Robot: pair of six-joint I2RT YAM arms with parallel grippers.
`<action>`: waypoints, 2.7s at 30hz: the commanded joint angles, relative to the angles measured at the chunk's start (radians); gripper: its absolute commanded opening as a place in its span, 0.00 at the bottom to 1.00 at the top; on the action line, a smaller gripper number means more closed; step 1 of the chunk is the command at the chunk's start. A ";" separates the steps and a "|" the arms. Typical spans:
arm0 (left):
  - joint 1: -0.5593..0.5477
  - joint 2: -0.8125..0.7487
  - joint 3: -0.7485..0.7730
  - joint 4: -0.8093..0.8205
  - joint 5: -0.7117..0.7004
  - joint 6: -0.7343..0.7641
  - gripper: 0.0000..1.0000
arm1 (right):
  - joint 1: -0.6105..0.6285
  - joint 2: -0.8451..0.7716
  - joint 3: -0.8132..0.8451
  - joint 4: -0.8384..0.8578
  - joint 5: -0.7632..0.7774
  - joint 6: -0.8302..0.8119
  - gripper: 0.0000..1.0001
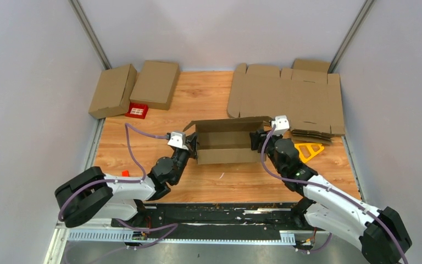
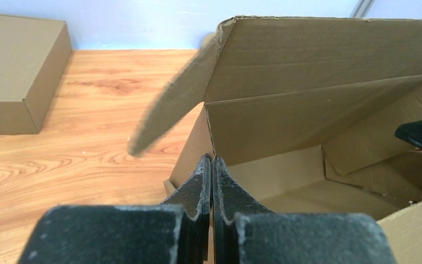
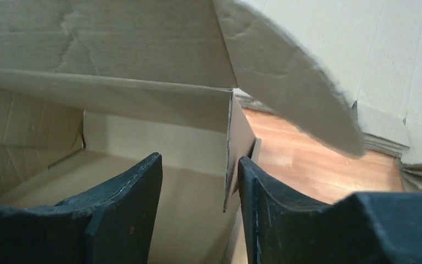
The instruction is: Fold the paper box
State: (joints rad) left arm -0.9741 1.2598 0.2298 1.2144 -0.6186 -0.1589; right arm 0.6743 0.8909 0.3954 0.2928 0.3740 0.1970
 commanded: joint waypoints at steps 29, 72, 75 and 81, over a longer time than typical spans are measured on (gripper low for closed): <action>-0.012 -0.608 0.115 -1.245 0.231 -0.217 0.54 | 0.008 -0.330 0.293 -0.812 -0.521 0.098 1.00; 0.407 -0.251 0.186 -1.135 0.689 -0.302 0.59 | -0.097 0.184 0.146 -0.464 -0.576 0.150 0.44; 0.407 -0.295 0.188 -1.153 0.679 -0.295 0.59 | -0.096 0.158 0.177 -0.517 -0.574 0.125 0.49; 0.407 -0.430 0.179 -1.210 0.592 -0.306 0.65 | -0.097 0.096 0.274 -0.636 -0.487 0.105 0.83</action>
State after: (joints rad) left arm -0.5694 0.9157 0.3901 0.0090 0.0368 -0.4522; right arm 0.5797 1.0409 0.5842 -0.2619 -0.1814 0.3229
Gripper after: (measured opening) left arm 0.629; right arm 0.792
